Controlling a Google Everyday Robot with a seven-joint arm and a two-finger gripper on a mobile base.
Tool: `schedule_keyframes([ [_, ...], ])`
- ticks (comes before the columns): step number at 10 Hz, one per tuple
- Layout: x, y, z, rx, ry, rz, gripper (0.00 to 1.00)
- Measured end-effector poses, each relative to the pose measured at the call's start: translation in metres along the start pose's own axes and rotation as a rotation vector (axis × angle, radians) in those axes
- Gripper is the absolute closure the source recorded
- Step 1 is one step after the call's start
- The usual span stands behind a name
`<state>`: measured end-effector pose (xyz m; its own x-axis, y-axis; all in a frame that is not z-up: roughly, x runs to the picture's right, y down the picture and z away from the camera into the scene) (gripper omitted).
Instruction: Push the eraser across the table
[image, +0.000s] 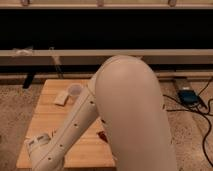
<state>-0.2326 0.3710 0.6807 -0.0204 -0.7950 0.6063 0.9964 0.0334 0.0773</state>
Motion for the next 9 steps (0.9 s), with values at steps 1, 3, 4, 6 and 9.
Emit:
schedule_keyframes([
  [1,0.0,-0.004,0.002,0.006,-0.007,-0.014,1.0],
  [3,0.003,-0.013,0.004,0.011,-0.016,-0.033,1.0],
  [4,0.006,-0.016,0.005,0.012,-0.022,-0.035,1.0],
  [6,0.013,-0.021,0.007,0.015,-0.03,-0.031,1.0],
  [9,0.025,-0.03,0.014,0.016,-0.035,-0.033,1.0],
])
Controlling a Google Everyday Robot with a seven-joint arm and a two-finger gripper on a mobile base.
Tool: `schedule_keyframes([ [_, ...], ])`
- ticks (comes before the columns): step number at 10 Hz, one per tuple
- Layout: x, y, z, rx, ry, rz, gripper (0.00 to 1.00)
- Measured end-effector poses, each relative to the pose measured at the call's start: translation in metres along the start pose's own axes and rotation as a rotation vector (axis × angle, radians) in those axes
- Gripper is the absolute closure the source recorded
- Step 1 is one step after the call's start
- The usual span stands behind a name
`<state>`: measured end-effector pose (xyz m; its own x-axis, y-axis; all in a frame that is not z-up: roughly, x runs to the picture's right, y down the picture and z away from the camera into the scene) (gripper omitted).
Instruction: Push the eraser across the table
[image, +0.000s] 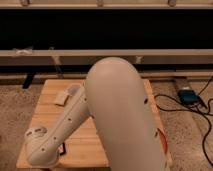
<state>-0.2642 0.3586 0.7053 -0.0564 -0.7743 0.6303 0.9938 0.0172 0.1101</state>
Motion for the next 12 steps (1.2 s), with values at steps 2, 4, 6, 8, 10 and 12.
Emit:
schedule_keyframes([
  [2,0.015,-0.002,0.003,0.002,0.01,0.009,1.0],
  [4,0.029,-0.003,0.004,0.005,0.022,0.02,1.0],
  [6,0.058,0.004,0.003,0.007,0.044,0.045,1.0],
  [8,0.083,0.01,0.001,0.018,0.057,0.076,1.0],
  [10,0.096,0.008,0.0,0.026,0.071,0.087,1.0],
  [12,0.114,0.008,-0.001,0.032,0.094,0.092,1.0],
])
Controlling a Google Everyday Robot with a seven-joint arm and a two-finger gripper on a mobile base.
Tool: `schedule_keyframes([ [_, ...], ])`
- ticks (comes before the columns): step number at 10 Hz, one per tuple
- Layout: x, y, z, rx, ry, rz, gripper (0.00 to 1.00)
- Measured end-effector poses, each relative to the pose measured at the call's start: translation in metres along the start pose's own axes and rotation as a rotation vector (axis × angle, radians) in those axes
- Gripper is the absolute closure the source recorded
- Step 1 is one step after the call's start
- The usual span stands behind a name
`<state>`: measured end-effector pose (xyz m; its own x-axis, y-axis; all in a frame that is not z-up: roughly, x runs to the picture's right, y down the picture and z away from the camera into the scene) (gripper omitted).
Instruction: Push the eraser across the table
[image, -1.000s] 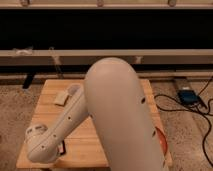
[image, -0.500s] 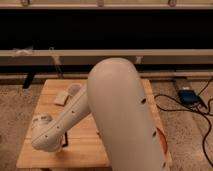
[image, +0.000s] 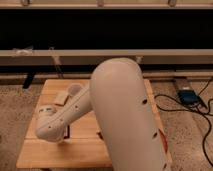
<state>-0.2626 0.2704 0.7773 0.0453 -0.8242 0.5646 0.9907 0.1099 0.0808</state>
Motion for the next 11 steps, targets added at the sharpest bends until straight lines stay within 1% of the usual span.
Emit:
schedule_keyframes([
  [2,0.02,-0.003,0.001,0.007,0.024,-0.002,1.0],
  [5,0.059,-0.002,0.001,0.012,0.06,0.003,1.0],
  [8,0.085,0.001,0.0,0.012,0.084,0.028,1.0],
  [11,0.128,0.02,-0.002,0.0,0.125,0.083,1.0],
])
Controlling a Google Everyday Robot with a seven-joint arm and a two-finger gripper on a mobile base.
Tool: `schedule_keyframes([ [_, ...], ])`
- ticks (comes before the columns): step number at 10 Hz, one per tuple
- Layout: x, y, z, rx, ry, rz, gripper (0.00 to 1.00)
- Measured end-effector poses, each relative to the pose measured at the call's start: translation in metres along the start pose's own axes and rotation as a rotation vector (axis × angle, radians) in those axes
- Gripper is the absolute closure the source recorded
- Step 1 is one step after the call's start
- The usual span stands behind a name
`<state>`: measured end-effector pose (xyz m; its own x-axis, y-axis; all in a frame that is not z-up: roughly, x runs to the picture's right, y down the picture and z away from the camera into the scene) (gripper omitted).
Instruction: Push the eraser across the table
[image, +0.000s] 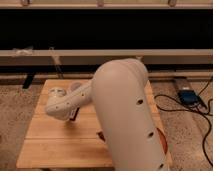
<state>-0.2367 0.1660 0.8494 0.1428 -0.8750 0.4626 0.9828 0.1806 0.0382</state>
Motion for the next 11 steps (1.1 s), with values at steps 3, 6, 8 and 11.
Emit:
schedule_keyframes([
  [3,0.024,0.017,-0.002,-0.018,0.031,0.047,1.0],
  [6,0.034,0.036,-0.009,-0.032,0.044,0.091,1.0],
  [8,0.04,0.053,-0.021,-0.033,0.041,0.136,0.99],
  [11,0.052,0.065,-0.041,-0.011,0.021,0.195,0.89],
])
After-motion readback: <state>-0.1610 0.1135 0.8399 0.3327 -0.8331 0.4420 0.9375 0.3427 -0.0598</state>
